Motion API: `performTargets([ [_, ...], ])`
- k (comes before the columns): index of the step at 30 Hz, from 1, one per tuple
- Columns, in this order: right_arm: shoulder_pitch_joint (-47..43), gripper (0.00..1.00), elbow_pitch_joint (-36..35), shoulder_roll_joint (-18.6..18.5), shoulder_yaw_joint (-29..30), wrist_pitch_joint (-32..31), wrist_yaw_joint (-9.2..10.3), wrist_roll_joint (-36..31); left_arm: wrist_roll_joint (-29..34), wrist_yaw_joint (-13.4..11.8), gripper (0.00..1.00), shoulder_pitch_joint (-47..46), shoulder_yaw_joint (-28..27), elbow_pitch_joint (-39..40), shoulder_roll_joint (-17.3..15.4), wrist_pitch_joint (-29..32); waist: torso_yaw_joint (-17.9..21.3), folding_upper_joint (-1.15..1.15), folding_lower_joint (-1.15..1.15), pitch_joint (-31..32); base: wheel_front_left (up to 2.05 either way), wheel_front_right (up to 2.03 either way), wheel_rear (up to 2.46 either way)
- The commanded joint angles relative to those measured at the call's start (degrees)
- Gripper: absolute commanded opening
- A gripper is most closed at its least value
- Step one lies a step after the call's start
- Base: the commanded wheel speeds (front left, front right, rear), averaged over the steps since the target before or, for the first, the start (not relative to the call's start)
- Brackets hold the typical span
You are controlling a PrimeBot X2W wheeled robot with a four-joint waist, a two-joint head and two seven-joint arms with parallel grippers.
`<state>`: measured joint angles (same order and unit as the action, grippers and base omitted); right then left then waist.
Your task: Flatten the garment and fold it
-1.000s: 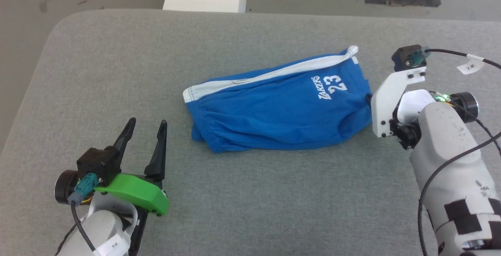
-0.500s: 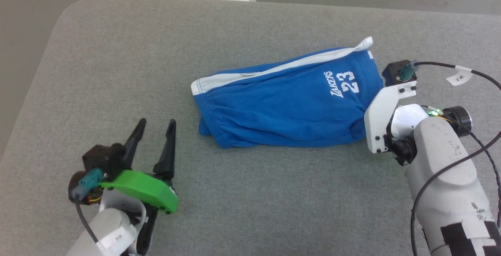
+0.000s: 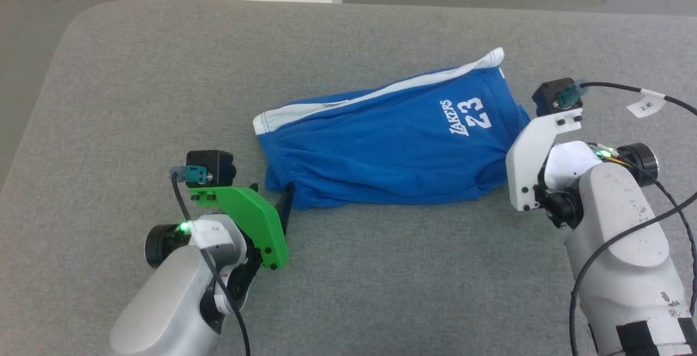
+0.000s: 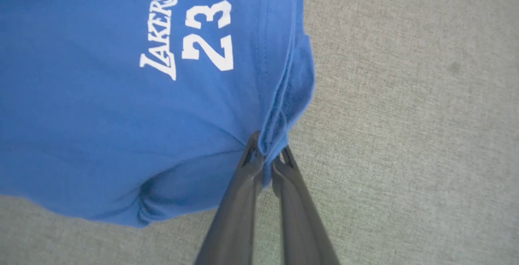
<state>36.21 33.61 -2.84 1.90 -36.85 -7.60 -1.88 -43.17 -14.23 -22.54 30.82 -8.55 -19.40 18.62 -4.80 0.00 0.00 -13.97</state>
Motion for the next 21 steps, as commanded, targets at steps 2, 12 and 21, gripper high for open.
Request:
performTargets([
  [2, -1.2, 0.00, -1.2, 0.0, -1.0, -0.5, 0.11, 1.1, -1.1, -0.7, 1.00, -1.4, 0.0, -2.0, 0.6, 1.4, 1.2, 0.00, 0.00, -1.0, 0.00, 0.00, 0.00],
  [12, -2.1, 0.00, -4.1, 0.0, -2.4, -1.5, 0.11, 2.3, -1.5, 0.9, 0.00, -2.9, 0.9, -6.9, 1.2, 1.7, 2.4, 0.00, 0.00, -2.6, 0.00, 0.00, 0.00],
  [21, -4.0, 0.00, -5.9, 0.0, -1.7, -1.6, 0.11, 3.8, -2.3, 3.8, 0.00, -2.7, 0.8, -6.8, 0.3, 0.0, 2.0, 0.00, 0.00, -1.8, 0.00, 0.00, 0.00],
])
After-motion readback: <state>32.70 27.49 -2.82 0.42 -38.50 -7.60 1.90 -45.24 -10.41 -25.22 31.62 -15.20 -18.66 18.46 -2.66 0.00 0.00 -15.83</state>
